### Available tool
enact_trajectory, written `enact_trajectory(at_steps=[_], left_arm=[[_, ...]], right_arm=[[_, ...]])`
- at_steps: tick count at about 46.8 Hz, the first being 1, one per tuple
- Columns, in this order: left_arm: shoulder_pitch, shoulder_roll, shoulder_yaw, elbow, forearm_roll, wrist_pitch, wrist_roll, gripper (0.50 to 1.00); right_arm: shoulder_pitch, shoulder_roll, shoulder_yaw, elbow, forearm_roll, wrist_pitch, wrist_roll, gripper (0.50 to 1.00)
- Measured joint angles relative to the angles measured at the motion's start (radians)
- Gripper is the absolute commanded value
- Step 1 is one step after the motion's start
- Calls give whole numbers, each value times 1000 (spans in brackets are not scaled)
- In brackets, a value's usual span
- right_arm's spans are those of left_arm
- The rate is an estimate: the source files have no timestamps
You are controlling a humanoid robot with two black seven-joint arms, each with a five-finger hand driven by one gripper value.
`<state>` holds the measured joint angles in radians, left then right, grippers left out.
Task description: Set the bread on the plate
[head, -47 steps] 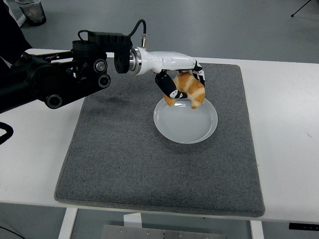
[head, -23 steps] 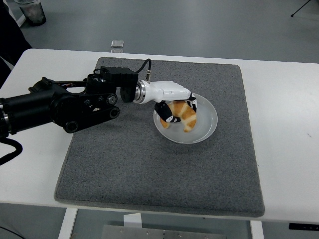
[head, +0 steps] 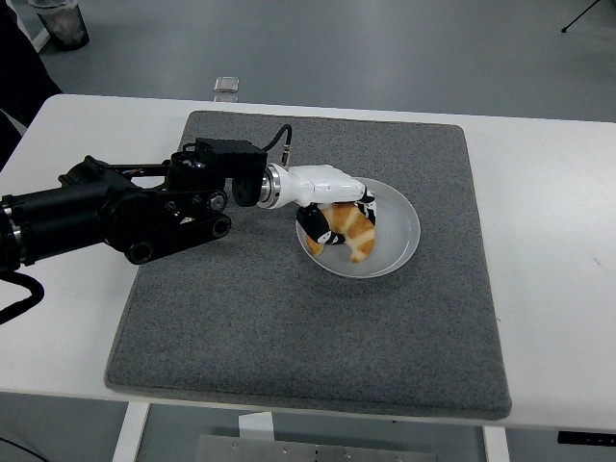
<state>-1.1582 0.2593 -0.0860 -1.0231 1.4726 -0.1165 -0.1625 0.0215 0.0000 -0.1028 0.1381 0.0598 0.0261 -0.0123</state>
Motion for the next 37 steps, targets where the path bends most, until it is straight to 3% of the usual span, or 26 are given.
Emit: enact_trajectory(at_steps=[6,9,14,18,37], left_arm=[[1,0,0,8,0,1,1,500],[1,0,0,9,-3,2,1,595],[2,0,0,10,-9,12,2,857],[2,0,-1,15,-16,20,2,979],[3,0,-15,13,-82,23,3,992]], right_arm=[[0,0,0,0,0,0,0,952],[0,0,0,0,0,0,0,952],[0,0,0,0,0,0,0,952],[0,0,0,0,0,0,0,952],[0,0,0,0,0,0,0,952]])
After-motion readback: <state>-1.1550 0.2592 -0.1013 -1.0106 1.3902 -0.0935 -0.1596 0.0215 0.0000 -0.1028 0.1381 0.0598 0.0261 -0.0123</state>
